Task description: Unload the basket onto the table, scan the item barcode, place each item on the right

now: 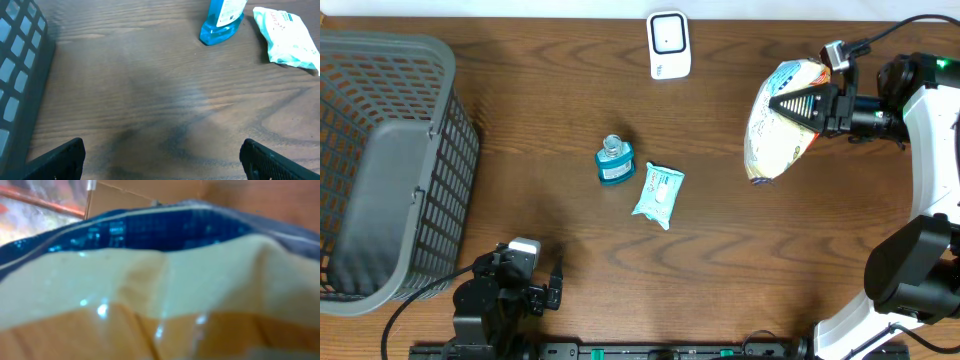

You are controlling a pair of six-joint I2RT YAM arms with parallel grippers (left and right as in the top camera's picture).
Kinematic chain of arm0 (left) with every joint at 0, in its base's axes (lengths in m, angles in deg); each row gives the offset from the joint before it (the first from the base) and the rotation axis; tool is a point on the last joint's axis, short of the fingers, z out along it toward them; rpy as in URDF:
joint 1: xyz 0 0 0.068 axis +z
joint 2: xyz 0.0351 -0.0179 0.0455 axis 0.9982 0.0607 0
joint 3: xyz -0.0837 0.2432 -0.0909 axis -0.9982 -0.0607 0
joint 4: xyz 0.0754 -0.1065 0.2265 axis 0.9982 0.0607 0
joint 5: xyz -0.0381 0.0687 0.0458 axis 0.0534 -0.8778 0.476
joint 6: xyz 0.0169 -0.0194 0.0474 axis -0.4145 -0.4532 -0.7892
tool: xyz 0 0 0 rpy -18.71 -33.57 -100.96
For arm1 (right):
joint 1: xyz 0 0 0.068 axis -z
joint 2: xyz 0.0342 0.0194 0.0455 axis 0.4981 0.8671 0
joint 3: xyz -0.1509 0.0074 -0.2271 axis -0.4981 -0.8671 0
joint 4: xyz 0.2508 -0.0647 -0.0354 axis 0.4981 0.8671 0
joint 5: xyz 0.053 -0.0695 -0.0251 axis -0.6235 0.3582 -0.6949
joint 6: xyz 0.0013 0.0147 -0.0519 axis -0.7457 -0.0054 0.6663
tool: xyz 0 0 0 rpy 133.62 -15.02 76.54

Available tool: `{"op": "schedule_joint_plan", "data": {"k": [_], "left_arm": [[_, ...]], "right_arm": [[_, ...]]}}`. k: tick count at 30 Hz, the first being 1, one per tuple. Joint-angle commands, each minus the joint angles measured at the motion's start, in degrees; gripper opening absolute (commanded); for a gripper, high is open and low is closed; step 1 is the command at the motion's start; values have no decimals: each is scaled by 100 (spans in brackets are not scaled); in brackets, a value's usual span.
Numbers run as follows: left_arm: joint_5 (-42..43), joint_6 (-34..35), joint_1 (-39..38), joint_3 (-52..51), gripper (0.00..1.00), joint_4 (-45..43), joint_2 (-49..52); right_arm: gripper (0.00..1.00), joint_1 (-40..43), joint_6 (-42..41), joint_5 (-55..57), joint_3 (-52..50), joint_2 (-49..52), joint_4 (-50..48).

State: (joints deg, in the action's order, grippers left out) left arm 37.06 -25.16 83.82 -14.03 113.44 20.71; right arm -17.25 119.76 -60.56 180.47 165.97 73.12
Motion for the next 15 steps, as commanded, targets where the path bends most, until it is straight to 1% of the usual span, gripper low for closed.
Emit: {"op": "schedule_joint_plan", "data": {"k": [1,2,7,8,10,11,12,13,15], "left_arm": [[68,52,-17,9,99,4,-35],[68,50,-17,9,99,4,-35],[68,50,-17,9,99,4,-35],[68,52,-17,9,99,4,-35],[68,52,-17,9,98,4,-35],[68,50,-17,9,99,4,-35],[68,52,-17,9,99,4,-35],[68,52,-17,9,99,4,-35],[68,52,-17,9,99,4,-35]], "right_arm": [[1,4,-3427,1233,35,-138,4],[1,9,-4850,1875,35,-140,4],[1,55,-5845,2557,35,-140,4],[1,46,-6347,2793,33,-138,7],[1,33,-7772,3281,33,-138,7],[1,28,-8760,3571,33,-138,4],[1,26,-9272,3720,33,-138,4],[1,2,-10327,3963,33,-129,4],[1,-37,-11165,3947,33,-127,4]]}}
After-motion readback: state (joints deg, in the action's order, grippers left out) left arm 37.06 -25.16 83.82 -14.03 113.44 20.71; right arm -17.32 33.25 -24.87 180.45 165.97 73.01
